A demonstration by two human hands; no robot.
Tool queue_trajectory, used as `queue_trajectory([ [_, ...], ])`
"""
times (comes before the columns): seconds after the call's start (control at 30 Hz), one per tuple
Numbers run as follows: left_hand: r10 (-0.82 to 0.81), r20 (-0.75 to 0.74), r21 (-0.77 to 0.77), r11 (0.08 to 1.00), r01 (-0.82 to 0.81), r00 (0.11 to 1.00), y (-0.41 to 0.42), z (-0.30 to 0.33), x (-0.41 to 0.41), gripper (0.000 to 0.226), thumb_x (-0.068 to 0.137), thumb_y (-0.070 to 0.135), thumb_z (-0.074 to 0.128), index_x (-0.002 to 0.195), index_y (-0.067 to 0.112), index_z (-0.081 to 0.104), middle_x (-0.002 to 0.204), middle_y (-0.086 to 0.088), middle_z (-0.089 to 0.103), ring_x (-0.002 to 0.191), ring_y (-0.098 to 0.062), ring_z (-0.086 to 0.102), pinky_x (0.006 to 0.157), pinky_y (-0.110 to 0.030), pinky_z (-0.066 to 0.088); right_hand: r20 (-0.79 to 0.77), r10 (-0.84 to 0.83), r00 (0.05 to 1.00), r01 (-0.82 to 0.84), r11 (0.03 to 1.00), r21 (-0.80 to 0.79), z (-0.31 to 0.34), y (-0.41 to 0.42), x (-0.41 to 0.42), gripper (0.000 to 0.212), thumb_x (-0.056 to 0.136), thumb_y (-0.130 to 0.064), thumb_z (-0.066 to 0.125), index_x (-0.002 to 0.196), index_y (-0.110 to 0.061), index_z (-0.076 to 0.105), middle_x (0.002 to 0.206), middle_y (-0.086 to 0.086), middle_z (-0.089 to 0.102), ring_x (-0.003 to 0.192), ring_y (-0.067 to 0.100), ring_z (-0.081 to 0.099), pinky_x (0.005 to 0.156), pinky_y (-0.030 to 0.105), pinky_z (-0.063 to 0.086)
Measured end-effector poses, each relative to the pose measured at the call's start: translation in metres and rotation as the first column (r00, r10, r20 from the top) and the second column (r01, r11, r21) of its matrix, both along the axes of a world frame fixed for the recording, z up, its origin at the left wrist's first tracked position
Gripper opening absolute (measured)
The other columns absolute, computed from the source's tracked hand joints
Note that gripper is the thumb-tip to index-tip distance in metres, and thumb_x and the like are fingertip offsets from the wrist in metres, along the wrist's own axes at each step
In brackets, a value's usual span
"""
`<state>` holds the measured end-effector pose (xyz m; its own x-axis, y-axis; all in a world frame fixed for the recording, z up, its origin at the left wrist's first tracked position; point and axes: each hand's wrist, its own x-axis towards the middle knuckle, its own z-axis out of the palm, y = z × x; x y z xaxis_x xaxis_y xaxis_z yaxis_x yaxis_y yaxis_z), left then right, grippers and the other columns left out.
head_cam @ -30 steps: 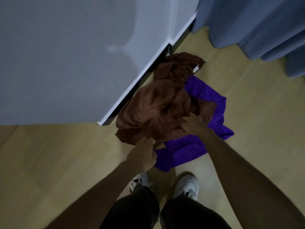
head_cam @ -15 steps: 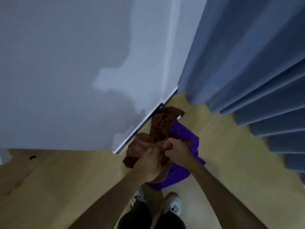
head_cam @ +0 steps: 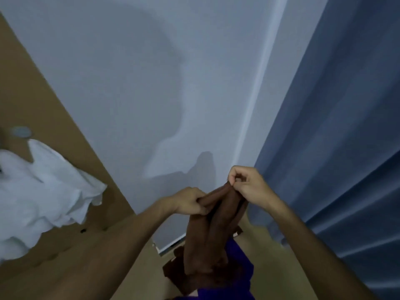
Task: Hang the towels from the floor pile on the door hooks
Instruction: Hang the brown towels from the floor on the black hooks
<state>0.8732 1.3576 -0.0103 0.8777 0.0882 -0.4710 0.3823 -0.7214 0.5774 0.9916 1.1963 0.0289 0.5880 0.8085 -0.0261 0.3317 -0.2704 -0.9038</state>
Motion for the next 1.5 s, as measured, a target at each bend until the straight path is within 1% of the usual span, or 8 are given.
queue_trajectory([
  [0.23, 0.151, -0.037, -0.153, 0.976, -0.155, 0.988, 0.026, 0.114, -0.067, 0.01, 0.076, 0.023, 0.073, 0.086, 0.019, 0.073, 0.071, 0.005, 0.063, 0.069, -0.01, 0.054, 0.061, -0.021, 0.04, 0.091, 0.054, 0.994, -0.072, 0.978, 0.198, 0.1, 0.002, -0.018, 0.032, 0.056, 0.004, 0.041, 0.054, -0.025, 0.054, 0.063, 0.016, 0.046, 0.055, 0.019, 0.035, 0.049, 0.026, 0.023],
  [0.37, 0.321, 0.14, -0.167, 0.94, -0.297, 0.937, 0.039, 0.153, -0.106, 0.021, 0.078, 0.027, 0.072, 0.086, 0.007, 0.071, 0.073, -0.001, 0.062, 0.066, -0.011, 0.058, 0.066, -0.028, 0.047, 0.281, 0.241, 0.929, -0.229, 0.971, -0.074, 0.111, 0.021, -0.019, 0.045, 0.068, 0.015, 0.043, 0.065, -0.028, 0.052, 0.064, -0.002, 0.052, 0.061, 0.013, 0.046, 0.058, 0.028, 0.037],
  [0.47, 0.345, 0.284, -0.039, 0.937, -0.348, 0.895, 0.044, 0.185, -0.128, 0.016, 0.085, 0.027, 0.067, 0.075, 0.014, 0.065, 0.063, 0.004, 0.053, 0.059, -0.007, 0.049, 0.058, -0.024, 0.037, 0.278, 0.418, 0.865, -0.364, 0.903, -0.227, 0.125, 0.049, -0.051, 0.041, 0.072, 0.001, 0.05, 0.089, -0.035, 0.06, 0.084, -0.006, 0.065, 0.08, 0.01, 0.061, 0.07, 0.026, 0.048],
  [0.6, 0.318, 0.41, 0.129, 0.908, -0.399, 0.855, 0.053, 0.216, -0.155, 0.015, 0.085, 0.027, 0.063, 0.079, 0.014, 0.066, 0.074, -0.001, 0.058, 0.068, -0.013, 0.052, 0.064, -0.028, 0.039, 0.242, 0.548, 0.8, -0.536, 0.835, -0.119, 0.154, 0.103, -0.122, 0.045, 0.076, -0.018, 0.057, 0.115, -0.043, 0.056, 0.114, -0.016, 0.063, 0.107, 0.001, 0.058, 0.092, 0.022, 0.047],
  [0.77, 0.4, 0.483, 0.176, 0.827, -0.534, 0.779, 0.09, 0.238, -0.23, 0.022, 0.078, 0.037, 0.06, 0.067, 0.019, 0.054, 0.069, 0.003, 0.053, 0.07, -0.016, 0.051, 0.066, -0.032, 0.038, 0.367, 0.56, 0.743, -0.589, 0.807, -0.038, 0.183, 0.167, -0.199, 0.038, 0.081, -0.005, 0.054, 0.097, -0.037, 0.066, 0.098, -0.01, 0.068, 0.093, 0.003, 0.062, 0.081, 0.019, 0.05],
  [1.13, 0.655, 0.386, -0.185, 0.745, -0.641, 0.65, 0.157, 0.264, -0.415, 0.028, 0.094, 0.032, 0.057, 0.069, 0.019, 0.051, 0.068, 0.008, 0.046, 0.067, -0.006, 0.046, 0.067, -0.02, 0.032, 0.419, 0.462, 0.782, -0.543, 0.834, 0.095, 0.237, 0.266, -0.312, 0.035, 0.082, 0.0, 0.049, 0.069, -0.03, 0.062, 0.077, -0.01, 0.064, 0.079, 0.008, 0.058, 0.066, 0.023, 0.042],
  [1.27, 0.68, 0.498, -0.208, 0.696, -0.688, 0.537, 0.179, 0.283, -0.427, 0.029, 0.097, 0.026, 0.051, 0.069, 0.019, 0.045, 0.067, 0.008, 0.043, 0.058, 0.0, 0.042, 0.054, -0.014, 0.031, 0.471, 0.492, 0.732, -0.551, 0.834, -0.015, 0.24, 0.291, -0.34, 0.027, 0.08, -0.002, 0.052, 0.083, -0.026, 0.065, 0.089, 0.0, 0.068, 0.085, 0.016, 0.062, 0.071, 0.03, 0.05],
  [1.5, 0.649, 0.498, -0.139, 0.714, -0.687, 0.574, 0.22, 0.301, -0.437, 0.02, 0.091, 0.017, 0.057, 0.072, 0.018, 0.051, 0.071, 0.003, 0.047, 0.067, -0.008, 0.043, 0.063, -0.022, 0.032, 0.331, 0.564, 0.756, -0.627, 0.769, 0.124, 0.245, 0.33, -0.401, 0.026, 0.084, 0.004, 0.055, 0.103, -0.009, 0.065, 0.099, 0.009, 0.068, 0.088, 0.018, 0.062, 0.079, 0.034, 0.051],
])
